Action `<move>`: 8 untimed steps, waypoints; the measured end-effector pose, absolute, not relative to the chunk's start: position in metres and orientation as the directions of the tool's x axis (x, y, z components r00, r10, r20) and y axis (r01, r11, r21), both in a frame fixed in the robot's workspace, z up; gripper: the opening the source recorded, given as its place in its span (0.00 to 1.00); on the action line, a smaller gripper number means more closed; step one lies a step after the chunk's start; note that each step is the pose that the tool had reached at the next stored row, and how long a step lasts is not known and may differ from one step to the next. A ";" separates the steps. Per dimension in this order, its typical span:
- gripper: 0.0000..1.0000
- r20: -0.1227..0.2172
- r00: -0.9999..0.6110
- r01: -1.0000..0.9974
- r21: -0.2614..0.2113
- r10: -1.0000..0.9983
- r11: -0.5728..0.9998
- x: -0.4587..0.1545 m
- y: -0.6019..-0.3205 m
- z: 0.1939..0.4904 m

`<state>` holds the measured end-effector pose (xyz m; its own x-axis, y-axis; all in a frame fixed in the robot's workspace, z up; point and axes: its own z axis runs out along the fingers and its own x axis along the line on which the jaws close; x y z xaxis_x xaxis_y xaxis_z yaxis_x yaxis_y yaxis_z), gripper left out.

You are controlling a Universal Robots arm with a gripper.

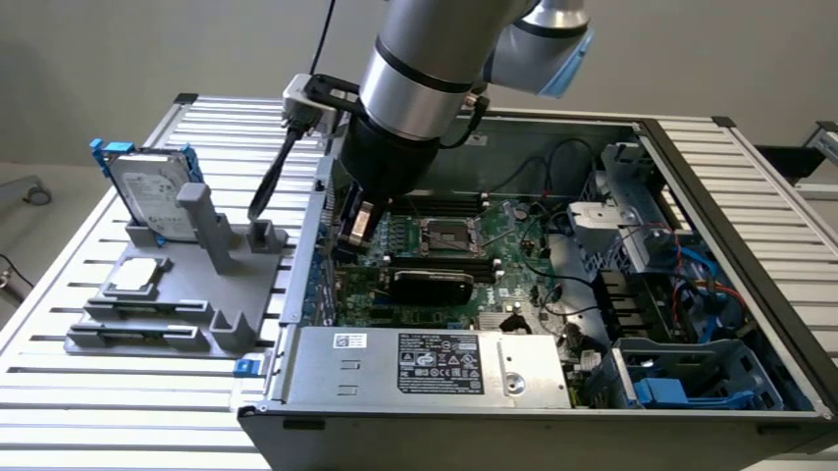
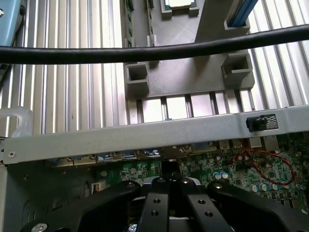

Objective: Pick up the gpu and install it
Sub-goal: 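Press down on the gpu until it lock into place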

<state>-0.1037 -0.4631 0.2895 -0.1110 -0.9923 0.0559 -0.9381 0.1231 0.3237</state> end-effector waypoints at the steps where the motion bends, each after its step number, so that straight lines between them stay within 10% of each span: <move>1: 0.11 0.056 -0.111 -0.938 0.324 -0.992 0.123 -0.104 -0.463 0.289; 8: 0.11 0.056 -0.111 -0.937 0.326 -0.992 0.123 -0.104 -0.462 0.289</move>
<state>-0.1036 -0.4620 0.2895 -0.1107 -0.9923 0.0558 -0.9373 0.1229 0.3261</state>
